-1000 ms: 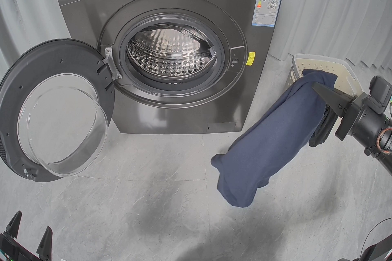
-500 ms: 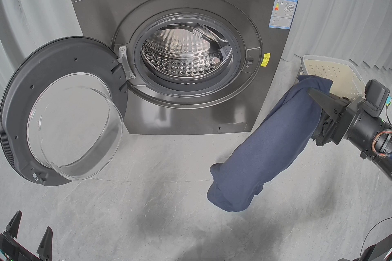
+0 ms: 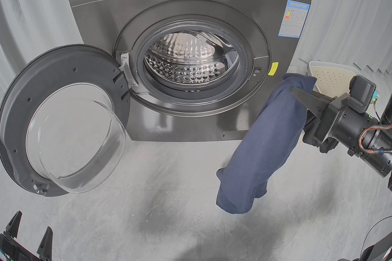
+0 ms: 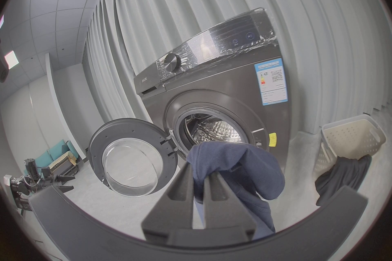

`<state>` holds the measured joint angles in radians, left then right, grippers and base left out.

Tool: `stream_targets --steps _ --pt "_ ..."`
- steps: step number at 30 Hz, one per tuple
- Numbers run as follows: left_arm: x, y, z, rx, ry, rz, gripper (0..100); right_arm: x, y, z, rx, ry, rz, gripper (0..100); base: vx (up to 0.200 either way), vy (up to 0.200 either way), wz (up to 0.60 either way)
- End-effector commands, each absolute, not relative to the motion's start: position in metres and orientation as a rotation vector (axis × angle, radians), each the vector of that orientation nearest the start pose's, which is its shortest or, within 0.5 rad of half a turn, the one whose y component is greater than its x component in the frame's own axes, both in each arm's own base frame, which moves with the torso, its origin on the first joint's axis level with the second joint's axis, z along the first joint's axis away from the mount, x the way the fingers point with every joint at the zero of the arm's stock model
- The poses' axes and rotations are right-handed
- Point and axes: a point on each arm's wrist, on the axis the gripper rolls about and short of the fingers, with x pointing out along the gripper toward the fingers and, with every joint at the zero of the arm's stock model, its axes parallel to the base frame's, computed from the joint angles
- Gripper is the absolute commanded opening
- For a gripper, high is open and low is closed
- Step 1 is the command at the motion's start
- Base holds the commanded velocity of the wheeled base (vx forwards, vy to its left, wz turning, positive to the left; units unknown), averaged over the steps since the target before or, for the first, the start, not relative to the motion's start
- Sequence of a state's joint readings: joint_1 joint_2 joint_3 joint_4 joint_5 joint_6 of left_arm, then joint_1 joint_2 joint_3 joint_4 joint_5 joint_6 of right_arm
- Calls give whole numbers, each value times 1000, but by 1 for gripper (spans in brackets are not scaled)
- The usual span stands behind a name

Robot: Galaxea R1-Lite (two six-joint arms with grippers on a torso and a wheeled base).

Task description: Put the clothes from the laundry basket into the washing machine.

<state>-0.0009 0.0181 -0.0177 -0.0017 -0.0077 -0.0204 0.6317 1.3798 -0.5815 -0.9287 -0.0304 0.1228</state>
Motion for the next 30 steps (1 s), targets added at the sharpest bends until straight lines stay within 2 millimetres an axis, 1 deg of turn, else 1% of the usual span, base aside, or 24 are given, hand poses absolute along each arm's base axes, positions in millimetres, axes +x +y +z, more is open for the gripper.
stream_targets --steps 1,6,7,8,9,10,12,15,17,18,19,20,21,22,23,26,29,30 --pt "-22 0 76 -21 5 -8 100 186 148 238 169 -84 646 0 0 0 0" --pt "-22 0 76 -11 3 -8 100 196 167 249 203 -108 650 0 0 0 0" --pt "-22 0 76 -11 3 -8 100 196 167 249 203 -108 650 0 0 0 0" --pt "-23 0 76 -9 0 -9 100 199 177 250 236 -98 654 0 0 0 0" --pt "-23 0 76 -9 0 -9 100 200 181 251 250 -95 658 0 0 0 0" --pt "-23 0 76 -9 -1 -9 100 201 182 251 251 -94 656 0 0 0 0" --pt "-23 0 76 2 -3 -14 100 207 190 250 272 -87 657 0 0 0 0" --pt "-23 0 76 22 -5 -20 100 213 195 248 275 -80 657 0 0 0 0" --pt "-24 -1 81 16 -37 -30 100 216 198 248 281 -92 658 0 0 0 0" --pt "-31 -2 112 4 -159 -74 100 221 204 244 285 -104 658 0 0 0 0" --pt "-35 -2 128 5 -202 -94 100 225 207 242 287 -108 658 0 0 0 0" --pt "-35 -3 141 11 -208 -124 100 228 210 240 291 -120 656 0 0 0 0" --pt "-34 -3 143 13 -202 -133 100 229 211 240 292 -122 656 0 0 0 0" --pt "-30 -4 148 20 -164 -194 100 234 216 238 295 -130 644 0 0 0 0" --pt "-27 -5 149 20 -143 -226 100 236 218 237 298 -131 638 0 0 0 0" --pt "-1 -8 152 0 23 -361 100 241 229 239 315 -157 628 0 0 0 0" --pt "21 -10 157 -9 101 -450 100 245 237 238 318 -159 638 0 0 0 0" --pt "22 -10 157 -8 105 -453 100 245 237 239 319 -161 638 0 0 0 0"
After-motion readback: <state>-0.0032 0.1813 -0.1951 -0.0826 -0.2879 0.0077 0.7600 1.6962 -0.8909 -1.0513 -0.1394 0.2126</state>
